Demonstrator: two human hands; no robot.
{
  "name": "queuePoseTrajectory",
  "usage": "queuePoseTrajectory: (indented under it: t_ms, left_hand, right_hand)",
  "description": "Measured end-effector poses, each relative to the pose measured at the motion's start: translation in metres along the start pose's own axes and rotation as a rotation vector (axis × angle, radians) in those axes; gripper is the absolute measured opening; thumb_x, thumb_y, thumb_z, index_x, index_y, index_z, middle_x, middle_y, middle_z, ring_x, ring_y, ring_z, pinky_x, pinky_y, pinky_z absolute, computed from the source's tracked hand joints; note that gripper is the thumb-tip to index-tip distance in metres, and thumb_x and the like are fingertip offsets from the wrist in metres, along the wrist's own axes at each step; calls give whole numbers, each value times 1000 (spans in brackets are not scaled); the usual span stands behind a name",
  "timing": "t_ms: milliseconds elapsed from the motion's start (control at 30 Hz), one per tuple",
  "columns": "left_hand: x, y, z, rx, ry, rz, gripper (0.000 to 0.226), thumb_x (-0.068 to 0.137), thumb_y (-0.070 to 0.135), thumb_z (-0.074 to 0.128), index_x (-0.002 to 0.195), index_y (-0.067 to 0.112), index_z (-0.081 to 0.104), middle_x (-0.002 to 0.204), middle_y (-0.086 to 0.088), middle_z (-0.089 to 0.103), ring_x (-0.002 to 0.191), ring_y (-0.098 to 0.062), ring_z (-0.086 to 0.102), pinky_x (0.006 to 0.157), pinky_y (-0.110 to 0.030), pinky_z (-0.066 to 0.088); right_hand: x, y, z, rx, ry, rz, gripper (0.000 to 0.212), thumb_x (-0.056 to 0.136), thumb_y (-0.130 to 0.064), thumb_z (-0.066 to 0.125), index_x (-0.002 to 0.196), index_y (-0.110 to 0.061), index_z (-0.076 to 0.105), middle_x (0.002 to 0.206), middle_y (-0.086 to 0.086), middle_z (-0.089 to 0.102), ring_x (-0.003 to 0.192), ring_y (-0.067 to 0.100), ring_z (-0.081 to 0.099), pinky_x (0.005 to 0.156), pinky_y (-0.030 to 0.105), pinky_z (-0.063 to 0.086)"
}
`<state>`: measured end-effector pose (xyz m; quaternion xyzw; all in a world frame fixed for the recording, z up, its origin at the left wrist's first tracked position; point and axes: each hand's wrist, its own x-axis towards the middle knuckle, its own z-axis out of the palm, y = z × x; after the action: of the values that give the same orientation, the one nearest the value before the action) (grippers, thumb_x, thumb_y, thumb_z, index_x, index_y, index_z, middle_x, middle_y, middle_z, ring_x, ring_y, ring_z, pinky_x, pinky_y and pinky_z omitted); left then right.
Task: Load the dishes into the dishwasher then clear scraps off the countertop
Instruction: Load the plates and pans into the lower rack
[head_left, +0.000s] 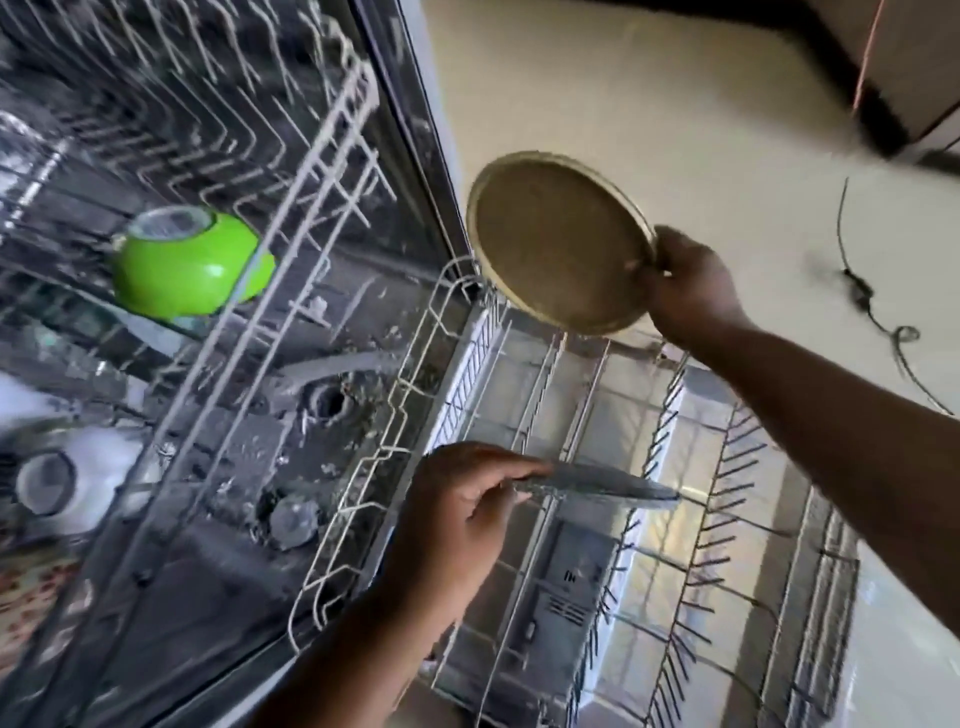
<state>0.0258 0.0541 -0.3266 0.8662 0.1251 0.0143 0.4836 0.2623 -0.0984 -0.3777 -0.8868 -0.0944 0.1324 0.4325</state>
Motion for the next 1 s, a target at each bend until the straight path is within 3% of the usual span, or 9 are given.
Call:
queuePoseTrajectory:
  t_ms: [133, 233, 367, 600, 700, 1000]
  left_hand:
    - [4, -7, 6, -99, 55, -23, 26, 75, 4, 65, 92, 21, 76, 89, 9, 73, 86, -3, 68, 78, -19, 52]
    - [5, -11, 8, -115, 66, -54, 27, 76, 4, 64, 95, 21, 75, 91, 9, 73, 89, -3, 67, 80, -18, 51]
    - [8, -16, 7, -121, 76, -81, 32, 78, 4, 63, 94, 31, 74, 93, 13, 72, 88, -2, 66, 79, -16, 51]
    - [10, -25, 1, -181, 69, -123, 29, 81, 0, 65, 97, 23, 73, 96, 2, 73, 89, -6, 68, 78, -18, 51]
    - [10, -20, -5, -150, 69, -75, 31, 80, 2, 63, 97, 26, 72, 94, 5, 72, 87, -3, 67, 77, -15, 50]
    - [2, -18, -10, -127, 83, 1, 30, 80, 2, 65, 99, 23, 72, 98, 3, 71, 97, -15, 67, 85, -29, 54]
  right_hand:
    - [9, 6, 18, -41, -78, -68, 14, 85, -22, 52, 95, -30, 58, 78, -8, 59, 81, 16, 54, 68, 24, 36]
    - [9, 9, 27, -69, -98, -99, 29, 80, -28, 49, 106, -23, 62, 92, -1, 64, 91, 23, 58, 75, 30, 44]
    - [9, 11, 35, -77, -93, -121, 33, 82, -30, 49, 111, -21, 61, 98, 5, 67, 95, 29, 59, 82, 38, 48]
    - [5, 14, 48, -193, -85, -190, 28, 88, -26, 48, 112, -16, 56, 97, 12, 65, 92, 34, 58, 77, 38, 46]
    - [-1, 14, 42, -202, -65, -218, 30, 86, -29, 47, 111, -15, 57, 95, 12, 65, 89, 35, 59, 76, 39, 47]
    - [-20, 25, 29, -287, -32, -302, 36, 87, -27, 48, 120, -19, 59, 97, 14, 68, 90, 39, 61, 75, 38, 47]
